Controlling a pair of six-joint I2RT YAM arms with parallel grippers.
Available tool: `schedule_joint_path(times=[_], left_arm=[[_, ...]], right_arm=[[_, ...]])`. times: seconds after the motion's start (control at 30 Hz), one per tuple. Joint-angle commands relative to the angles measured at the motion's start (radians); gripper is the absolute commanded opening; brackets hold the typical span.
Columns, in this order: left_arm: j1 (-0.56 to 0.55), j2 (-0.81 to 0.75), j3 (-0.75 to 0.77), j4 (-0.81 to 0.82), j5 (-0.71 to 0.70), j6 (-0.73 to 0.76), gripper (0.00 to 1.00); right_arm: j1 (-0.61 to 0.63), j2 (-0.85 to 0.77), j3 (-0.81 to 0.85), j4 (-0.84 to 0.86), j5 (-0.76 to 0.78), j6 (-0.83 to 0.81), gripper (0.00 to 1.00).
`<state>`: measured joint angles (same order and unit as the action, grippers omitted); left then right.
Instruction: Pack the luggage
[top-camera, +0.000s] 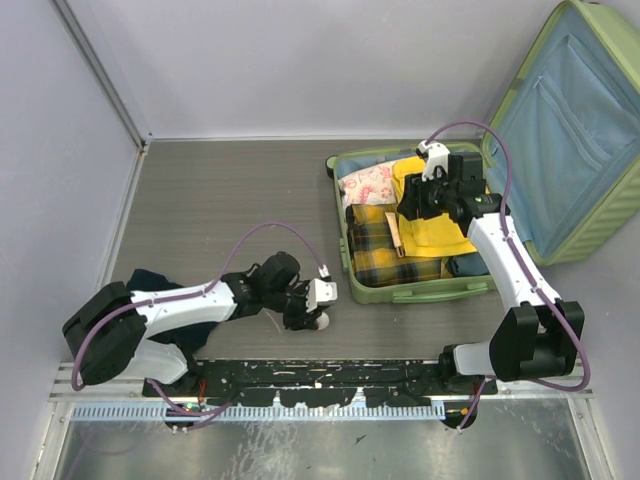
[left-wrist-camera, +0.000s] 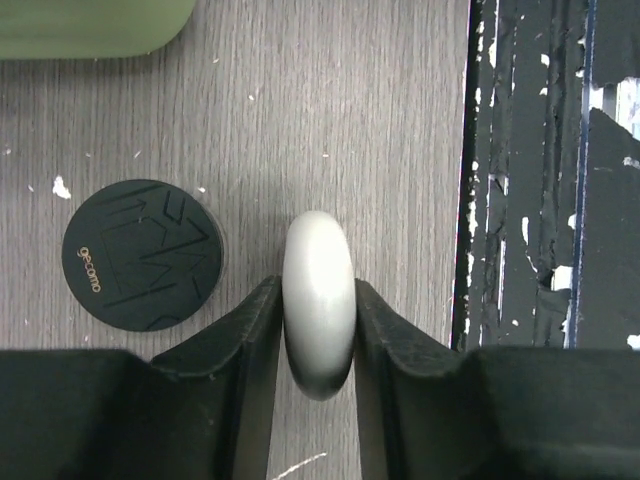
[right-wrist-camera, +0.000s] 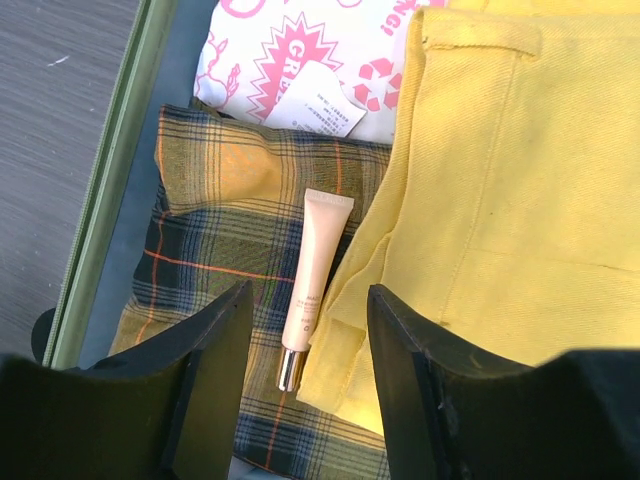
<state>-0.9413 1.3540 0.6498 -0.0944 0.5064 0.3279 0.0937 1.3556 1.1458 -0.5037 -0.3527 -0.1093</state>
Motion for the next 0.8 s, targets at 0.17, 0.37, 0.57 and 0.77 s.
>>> schedule_joint_path(times=[0.17,0.37,0.57,0.77], left_arm=[[-0.001,-0.074,0.188,-0.18,0.107,0.051,0.13],[0.004,0.02,0.476,-0.334,0.1,0.095,0.09],[0.018,0.296,0.855,-0.449,0.114,-0.014,0.11],[0.061,0.534,1.118,-0.53,0.189,-0.102,0.12]], right_arm=[[-0.05,-0.065,0.0,0.021,-0.04,0.026,0.55],[-0.093,-0.076,0.004,0.02,-0.069,0.056,0.55],[-0.146,-0.082,0.011,0.028,-0.078,0.072,0.55],[-0.16,-0.079,0.019,0.017,-0.081,0.069,0.56]])
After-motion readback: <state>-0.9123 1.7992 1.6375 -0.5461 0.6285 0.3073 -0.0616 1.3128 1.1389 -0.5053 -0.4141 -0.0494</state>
